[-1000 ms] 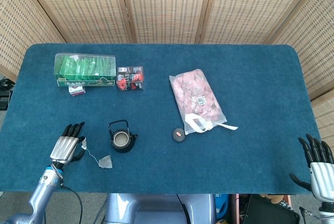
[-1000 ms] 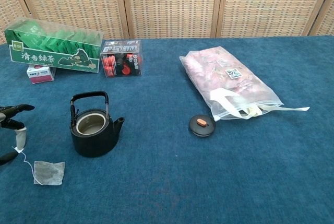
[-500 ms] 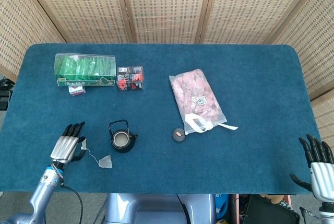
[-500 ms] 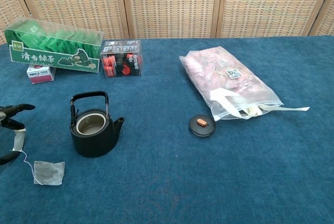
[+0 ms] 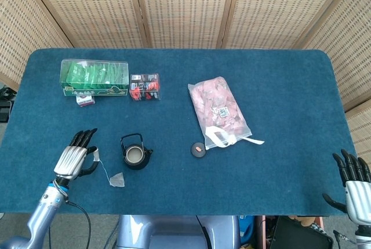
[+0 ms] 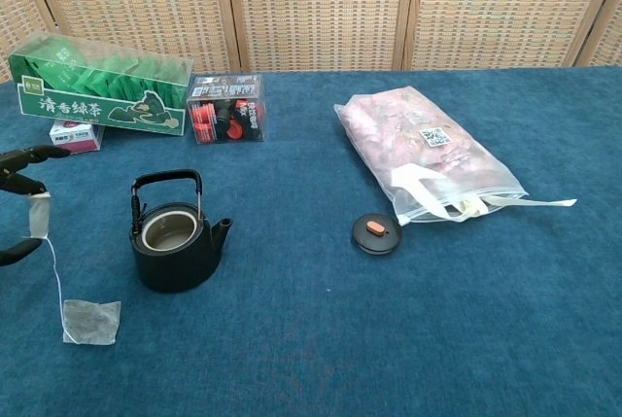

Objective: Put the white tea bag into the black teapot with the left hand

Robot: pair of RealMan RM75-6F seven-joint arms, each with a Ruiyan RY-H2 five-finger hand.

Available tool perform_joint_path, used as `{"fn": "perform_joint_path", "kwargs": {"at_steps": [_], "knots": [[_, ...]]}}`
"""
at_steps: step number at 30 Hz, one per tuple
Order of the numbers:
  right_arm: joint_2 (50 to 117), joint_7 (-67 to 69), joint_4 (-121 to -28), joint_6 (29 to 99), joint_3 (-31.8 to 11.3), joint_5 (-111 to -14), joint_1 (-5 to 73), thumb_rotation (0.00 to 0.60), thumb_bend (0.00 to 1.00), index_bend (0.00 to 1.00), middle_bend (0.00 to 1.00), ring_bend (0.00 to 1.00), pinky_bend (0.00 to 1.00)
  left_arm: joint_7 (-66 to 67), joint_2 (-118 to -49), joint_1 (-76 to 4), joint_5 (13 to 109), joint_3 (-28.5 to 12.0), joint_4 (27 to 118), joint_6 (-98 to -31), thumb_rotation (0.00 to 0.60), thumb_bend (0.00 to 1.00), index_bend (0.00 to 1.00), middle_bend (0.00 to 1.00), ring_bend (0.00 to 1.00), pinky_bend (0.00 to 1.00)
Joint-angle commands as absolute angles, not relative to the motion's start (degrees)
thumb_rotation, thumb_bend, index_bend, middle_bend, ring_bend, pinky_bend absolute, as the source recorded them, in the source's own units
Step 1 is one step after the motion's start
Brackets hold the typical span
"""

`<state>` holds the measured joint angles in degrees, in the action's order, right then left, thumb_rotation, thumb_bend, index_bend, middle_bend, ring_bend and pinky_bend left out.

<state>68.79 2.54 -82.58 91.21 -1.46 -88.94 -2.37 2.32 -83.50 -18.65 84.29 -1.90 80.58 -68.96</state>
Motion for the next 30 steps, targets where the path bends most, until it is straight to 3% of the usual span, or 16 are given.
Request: {"fn": "perform_joint_path", "kwargs": {"at_steps": [1,17,30], "knots": [[68.9,2.7,-82.4,91.3,-1.4,-89.0,-2.4,0.600,0.14,0.03,0.06,0.00,0.00,0.2,-82.1,-18.9,86.5,-1.8,83.3,-70.6,0.600,0.42,0.61,0.04,0.00,0.00],[69.3,3.9,-81.3,91.1,-1.4,-88.9,-2.5,0.600,0.14,0.03,0.06,0.00,0.00,-4.4,-77.9,-21.4,95.1,0.2,93.8,-72.7,0.600,0.42,0.61,0.04,0.00,0.00],[69.2,4.1,-81.2,90.5,-1.5,-88.6,-2.3,0.600,0.14,0.03,0.06,0.00,0.00,-5.8,-78.7,-22.3,96.1,-1.8,95.5,-75.9,0.600,0.42,0.61,0.05,0.00,0.00]]}}
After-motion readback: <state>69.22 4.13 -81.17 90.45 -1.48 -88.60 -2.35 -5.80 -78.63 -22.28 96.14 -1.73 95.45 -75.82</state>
